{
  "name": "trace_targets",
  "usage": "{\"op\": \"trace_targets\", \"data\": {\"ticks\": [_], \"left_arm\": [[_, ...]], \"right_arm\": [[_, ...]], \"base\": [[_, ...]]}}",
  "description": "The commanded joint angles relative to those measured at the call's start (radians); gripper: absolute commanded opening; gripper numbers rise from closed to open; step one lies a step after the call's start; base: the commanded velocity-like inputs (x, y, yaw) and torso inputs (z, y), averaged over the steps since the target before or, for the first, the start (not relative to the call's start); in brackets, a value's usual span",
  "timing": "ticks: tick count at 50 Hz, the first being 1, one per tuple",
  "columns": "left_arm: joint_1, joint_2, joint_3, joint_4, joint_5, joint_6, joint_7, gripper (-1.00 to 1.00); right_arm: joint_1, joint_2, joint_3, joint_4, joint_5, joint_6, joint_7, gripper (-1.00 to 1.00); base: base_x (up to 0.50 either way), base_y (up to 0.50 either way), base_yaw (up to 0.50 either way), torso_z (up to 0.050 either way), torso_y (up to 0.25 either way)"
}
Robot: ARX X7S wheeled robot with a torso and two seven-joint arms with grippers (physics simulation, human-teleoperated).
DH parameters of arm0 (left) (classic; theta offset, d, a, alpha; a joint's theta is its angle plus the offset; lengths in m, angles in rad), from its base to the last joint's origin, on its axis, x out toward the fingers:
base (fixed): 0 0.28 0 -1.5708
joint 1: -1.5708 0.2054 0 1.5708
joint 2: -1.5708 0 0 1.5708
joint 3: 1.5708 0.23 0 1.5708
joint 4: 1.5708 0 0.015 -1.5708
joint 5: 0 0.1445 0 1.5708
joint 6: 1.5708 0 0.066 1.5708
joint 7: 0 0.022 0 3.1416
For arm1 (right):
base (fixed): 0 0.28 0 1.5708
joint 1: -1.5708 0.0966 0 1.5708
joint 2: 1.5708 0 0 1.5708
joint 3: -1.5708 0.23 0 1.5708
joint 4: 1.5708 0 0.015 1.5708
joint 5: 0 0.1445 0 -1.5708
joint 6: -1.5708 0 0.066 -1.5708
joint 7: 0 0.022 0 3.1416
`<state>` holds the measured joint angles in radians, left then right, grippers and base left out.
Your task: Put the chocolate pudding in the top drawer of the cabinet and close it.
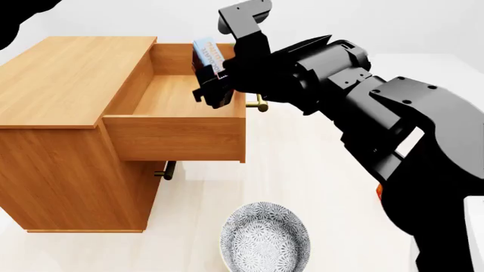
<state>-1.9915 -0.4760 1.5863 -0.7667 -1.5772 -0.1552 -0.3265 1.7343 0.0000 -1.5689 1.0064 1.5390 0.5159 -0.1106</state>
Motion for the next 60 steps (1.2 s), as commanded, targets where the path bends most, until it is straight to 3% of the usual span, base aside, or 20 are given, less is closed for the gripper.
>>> {"op": "trace_targets", "data": {"ticks": [1,7,24,25,60], "left_arm": [[0.022,-0.135,0.003,0.122,0.017,0.02,0.014,1.0],[0.019,-0.248,0.0,0.226,0.019,0.018,0.021,1.0],[0.032,-0.228,-0.003,0.188,0.025,0.017,0.038,1.0],[0.033,-0.228,-0.003,0.188,0.025,0.018,0.037,1.0],[0.026,-0.248,-0.018,0.227,0.031,0.001,0.023,1.0]], "right_arm": [[-0.024,0.0,0.004,-0.002,-0.023,-0.003,-0.004,-1.0],[-0.038,0.0,0.004,0.0,-0.026,-0.004,-0.003,-1.0],[-0.051,0.0,0.004,0.0,-0.021,0.0,0.001,-1.0],[-0.051,0.0,0.004,0.0,-0.019,0.002,0.0,1.0],[0.022,0.0,0.002,0.03,0.024,-0.001,0.002,1.0]], "base": [[0.0,0.0,0.0,0.0,0.0],[0.0,0.0,0.0,0.0,0.0],[0.0,0.0,0.0,0.0,0.0],[0.0,0.0,0.0,0.0,0.0],[0.0,0.0,0.0,0.0,0.0]]}}
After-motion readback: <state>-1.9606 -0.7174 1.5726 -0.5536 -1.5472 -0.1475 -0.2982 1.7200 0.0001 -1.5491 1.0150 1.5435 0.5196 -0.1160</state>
